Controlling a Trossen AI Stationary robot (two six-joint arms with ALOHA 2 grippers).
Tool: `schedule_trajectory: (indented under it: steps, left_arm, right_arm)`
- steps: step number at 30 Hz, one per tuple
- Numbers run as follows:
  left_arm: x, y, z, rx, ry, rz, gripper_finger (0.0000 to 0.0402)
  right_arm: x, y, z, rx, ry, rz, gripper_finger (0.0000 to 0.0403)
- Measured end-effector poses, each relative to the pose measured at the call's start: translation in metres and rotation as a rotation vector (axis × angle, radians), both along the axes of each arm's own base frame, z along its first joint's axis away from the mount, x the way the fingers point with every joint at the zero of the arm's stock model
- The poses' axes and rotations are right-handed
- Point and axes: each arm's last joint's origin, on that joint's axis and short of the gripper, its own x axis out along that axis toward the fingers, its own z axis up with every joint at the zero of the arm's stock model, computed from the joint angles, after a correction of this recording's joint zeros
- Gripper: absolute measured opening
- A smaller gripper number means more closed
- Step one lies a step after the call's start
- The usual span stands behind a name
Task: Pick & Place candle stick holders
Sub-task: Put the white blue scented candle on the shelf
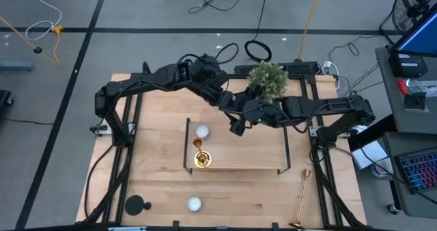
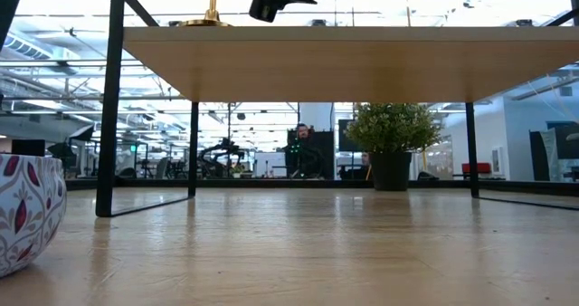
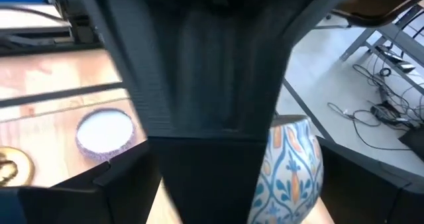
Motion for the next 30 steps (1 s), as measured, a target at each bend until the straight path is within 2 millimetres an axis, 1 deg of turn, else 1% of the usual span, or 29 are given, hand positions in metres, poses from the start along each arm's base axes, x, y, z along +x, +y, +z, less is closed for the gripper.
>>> schedule_trajectory:
  steps: [8, 15, 18, 26, 30]
  left_arm:
    - [0.0006, -0.003, -0.0001, 0.001, 0.002, -0.004, 0.0295]
    - [0.0006, -0.0034, -0.0003, -0.002, 0.005, -0.001, 0.03]
    - [0.0005, -0.0035, -0.0004, -0.002, 0.006, -0.005, 0.0309]
    - [-0.0011, -0.004, 0.0007, 0.01, -0.004, -0.038, 0.0315]
    - [-0.0027, -0.0052, 0.0012, 0.016, 0.001, -0.045, 0.0336]
  right_arm:
    - [-0.0004, 0.0, -0.0004, 0.034, -0.017, -0.02, 0.0334]
    - [-0.0018, -0.0001, -0.0021, 0.055, -0.007, -0.035, 0.0292]
    - [-0.0018, -0.0001, -0.0022, 0.058, -0.008, -0.037, 0.0292]
    - [-0.002, 0.0, -0.0024, 0.067, -0.012, -0.045, 0.0292]
    - [-0.0025, 0.0008, -0.0024, 0.07, -0.01, -0.044, 0.0293]
